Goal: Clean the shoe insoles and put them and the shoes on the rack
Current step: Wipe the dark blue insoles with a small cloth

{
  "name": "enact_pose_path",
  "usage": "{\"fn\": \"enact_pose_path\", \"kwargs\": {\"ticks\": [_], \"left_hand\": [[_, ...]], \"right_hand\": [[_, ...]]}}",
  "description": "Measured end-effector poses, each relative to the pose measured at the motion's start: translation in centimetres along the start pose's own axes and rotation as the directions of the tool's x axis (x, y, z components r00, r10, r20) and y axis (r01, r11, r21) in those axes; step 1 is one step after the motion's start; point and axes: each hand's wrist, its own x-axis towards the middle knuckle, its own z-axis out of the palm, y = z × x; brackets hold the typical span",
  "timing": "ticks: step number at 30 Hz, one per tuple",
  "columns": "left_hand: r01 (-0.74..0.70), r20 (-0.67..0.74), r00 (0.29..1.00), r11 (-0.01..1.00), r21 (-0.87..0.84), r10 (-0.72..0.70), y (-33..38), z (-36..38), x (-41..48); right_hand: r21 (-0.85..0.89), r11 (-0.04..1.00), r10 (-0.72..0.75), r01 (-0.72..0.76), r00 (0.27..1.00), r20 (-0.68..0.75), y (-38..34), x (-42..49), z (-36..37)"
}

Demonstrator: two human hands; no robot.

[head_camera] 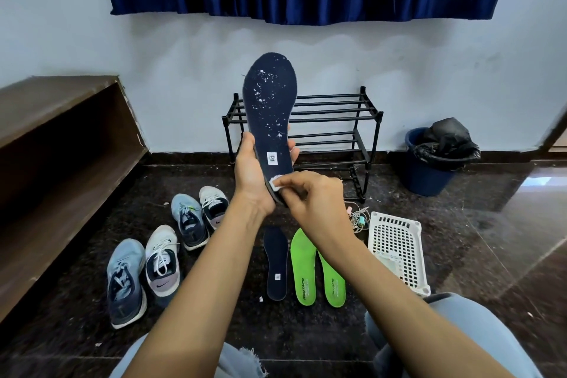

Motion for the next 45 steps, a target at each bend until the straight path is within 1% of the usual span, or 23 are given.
{"fn": "enact_pose_path", "kwargs": {"ticks": [2,5,7,9,11,14,16,18,20,25,28,30,32,34,36,38,41,45], "left_hand": [[0.017,-0.003,1.000,1.000,0.024,-0.017,-0.5,0.3,-0.4],[0.060,-0.009,0.998,0.991,0.120,-0.059,-1.7,0.9,-1.4],[0.094,-0.002,0.995,0.987,0.130,-0.095,-2.3,1.1,-1.9],[0.106,0.002,0.994,0.987,0.124,-0.107,-2.0,1.2,-1.8],[0.090,0.003,0.996,0.992,0.091,-0.090,-1.3,1.3,-1.6],[0.014,0.001,1.000,1.000,0.009,-0.014,-0.2,1.0,-1.0],[-0.023,0.007,1.000,1.000,-0.002,0.023,0.0,0.5,-0.7],[-0.028,0.014,1.000,1.000,-0.009,0.028,0.0,0.4,-0.6],[-0.012,0.017,1.000,1.000,-0.010,0.012,-0.3,0.6,-0.7],[0.098,0.042,0.994,0.991,0.091,-0.102,-1.5,1.3,-1.7],[0.121,0.056,0.990,0.988,0.094,-0.127,-1.4,1.4,-1.8],[0.103,0.063,0.992,0.993,0.060,-0.106,-1.1,1.5,-1.7],[0.061,0.065,0.996,0.998,0.023,-0.063,-0.7,1.4,-1.4],[0.017,0.062,0.998,1.000,0.010,-0.017,-0.2,1.0,-1.0],[0.001,0.052,0.999,1.000,0.007,-0.002,0.1,0.8,-0.9],[-0.001,0.035,0.999,1.000,0.008,0.001,0.0,0.8,-1.0],[0.008,0.019,1.000,1.000,0.003,-0.008,-0.6,1.3,-1.3],[0.072,0.017,0.997,0.997,0.023,-0.072,-1.5,1.5,-2.0]], "right_hand": [[-0.068,0.997,-0.052,0.048,0.998,-0.046,0.1,0.2,0.0],[-0.201,0.977,-0.096,0.074,0.990,-0.104,0.5,1.3,-0.1],[-0.262,0.961,-0.119,0.084,0.985,-0.123,0.7,1.7,-0.2],[-0.271,0.958,-0.123,0.088,0.986,-0.116,0.7,1.8,-0.2],[-0.252,0.964,-0.108,0.084,0.991,-0.081,0.7,1.6,-0.1],[-0.181,0.980,-0.078,0.079,0.997,0.012,0.6,0.8,-0.2],[-0.159,0.985,-0.064,0.068,0.998,0.030,0.6,0.2,-0.1],[-0.170,0.983,-0.066,0.068,0.998,0.020,0.5,0.0,0.0],[-0.233,0.968,-0.096,0.094,0.995,0.003,0.4,0.4,0.2],[-0.351,0.931,-0.150,0.098,0.981,-0.126,1.0,2.4,-0.2],[-0.362,0.928,-0.144,0.085,0.980,-0.139,1.1,2.4,-0.3],[-0.345,0.935,-0.124,0.079,0.986,-0.111,1.0,2.2,-0.3],[-0.331,0.940,-0.106,0.084,0.993,-0.049,1.0,1.6,-0.3],[-0.300,0.952,-0.053,0.057,0.998,0.020,0.8,0.7,-0.2],[-0.269,0.962,-0.031,0.040,0.999,0.040,0.7,0.1,-0.2],[-0.271,0.961,-0.051,0.055,0.998,0.020,0.6,0.1,-0.2],[-0.330,0.940,-0.100,0.083,0.994,-0.034,0.7,1.0,-0.1],[-0.352,0.933,-0.123,0.069,0.984,-0.132,0.9,2.4,-0.3]]}}
